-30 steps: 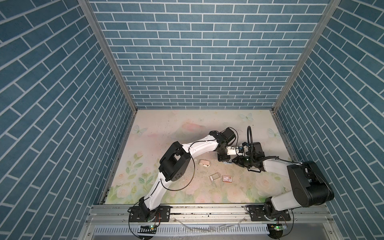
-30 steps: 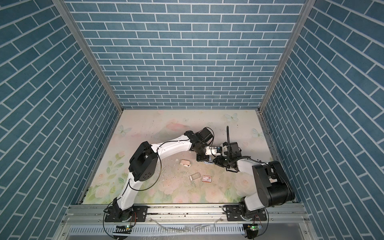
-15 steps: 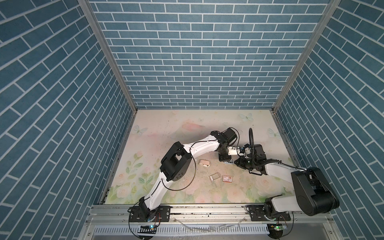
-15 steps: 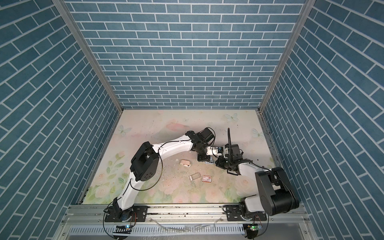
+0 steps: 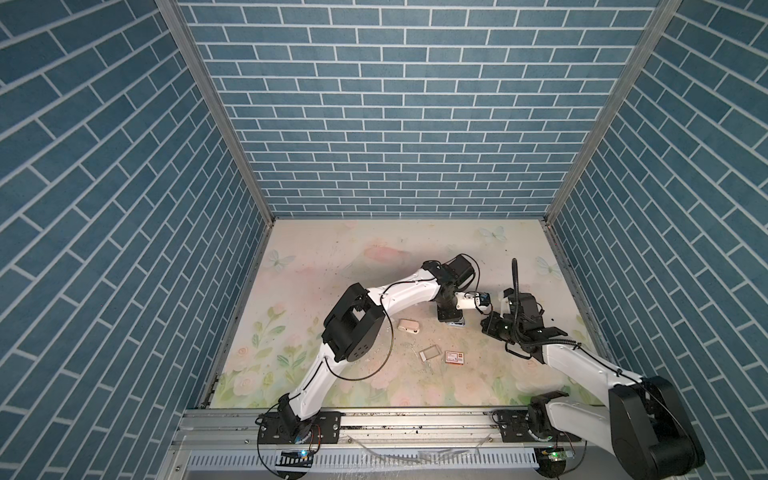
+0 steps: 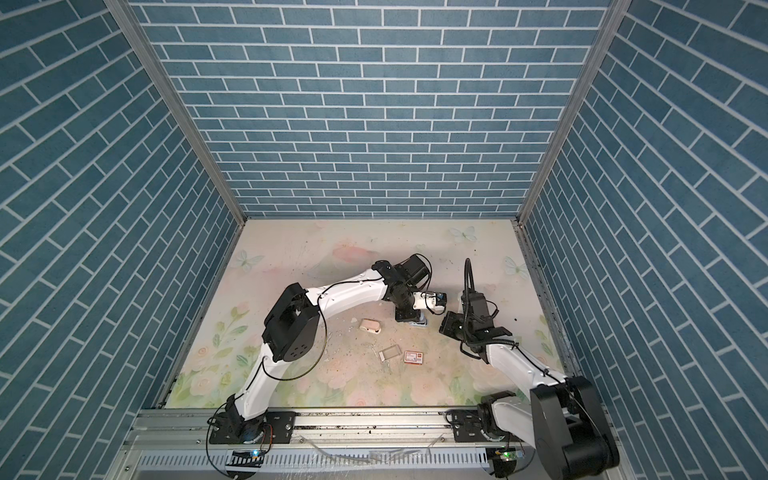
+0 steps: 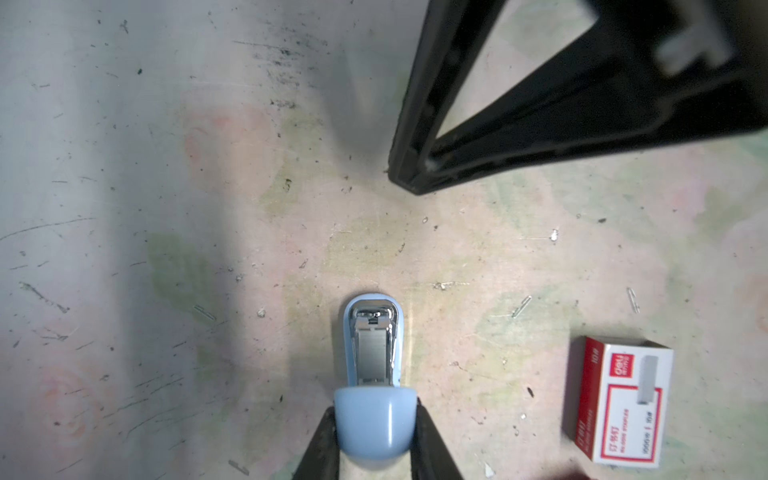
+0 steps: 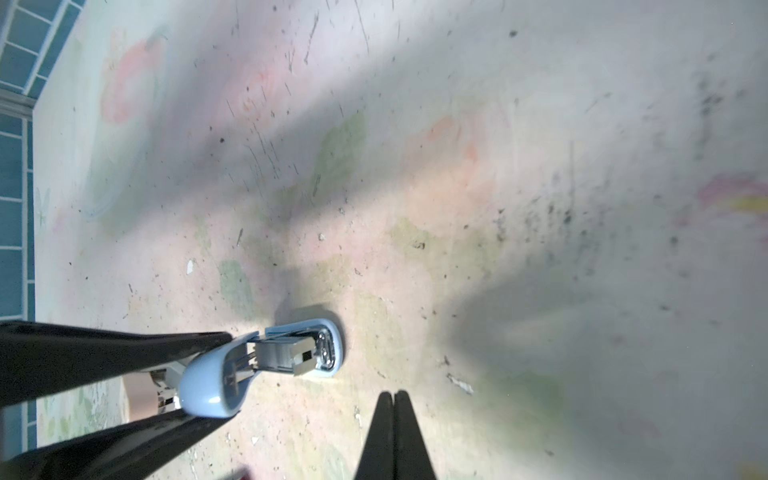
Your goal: Load the staples into the stapler
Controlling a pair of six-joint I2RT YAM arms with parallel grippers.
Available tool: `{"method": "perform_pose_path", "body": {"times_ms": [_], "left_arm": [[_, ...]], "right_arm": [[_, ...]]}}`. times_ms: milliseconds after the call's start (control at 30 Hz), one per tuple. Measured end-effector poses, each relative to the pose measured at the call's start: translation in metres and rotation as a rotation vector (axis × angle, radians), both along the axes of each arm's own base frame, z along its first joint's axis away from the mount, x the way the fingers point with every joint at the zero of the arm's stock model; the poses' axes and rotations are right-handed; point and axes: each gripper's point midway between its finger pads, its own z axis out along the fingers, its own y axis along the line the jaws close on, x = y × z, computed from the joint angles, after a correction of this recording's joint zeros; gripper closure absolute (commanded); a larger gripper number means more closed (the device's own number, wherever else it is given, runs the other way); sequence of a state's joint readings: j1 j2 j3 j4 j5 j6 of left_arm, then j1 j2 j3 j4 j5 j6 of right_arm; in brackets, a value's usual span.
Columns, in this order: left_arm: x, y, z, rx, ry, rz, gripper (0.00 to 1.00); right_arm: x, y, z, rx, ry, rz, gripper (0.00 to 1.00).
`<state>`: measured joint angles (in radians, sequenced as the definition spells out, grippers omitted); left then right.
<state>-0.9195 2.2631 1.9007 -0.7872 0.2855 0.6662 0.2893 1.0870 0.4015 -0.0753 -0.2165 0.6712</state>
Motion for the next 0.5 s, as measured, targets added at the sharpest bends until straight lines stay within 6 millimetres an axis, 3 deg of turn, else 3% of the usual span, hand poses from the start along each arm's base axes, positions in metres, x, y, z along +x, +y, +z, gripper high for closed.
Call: {"method": "perform_pose_path", "body": {"times_ms": [200,500], "left_arm": [[0.005,0.0,-0.002,0.033,-0.026,-0.006,0.83],[0.01,-0.004,-0.012,0.12,-0.066,-0.044,0.83]], "right_arm": [[-0.007,-0.015,0.023,-0.026,-0.064,-0.059,1.0],[-0.02,-0.031,0.031,-0.065,-0.074,-0.112,1.0]]}}
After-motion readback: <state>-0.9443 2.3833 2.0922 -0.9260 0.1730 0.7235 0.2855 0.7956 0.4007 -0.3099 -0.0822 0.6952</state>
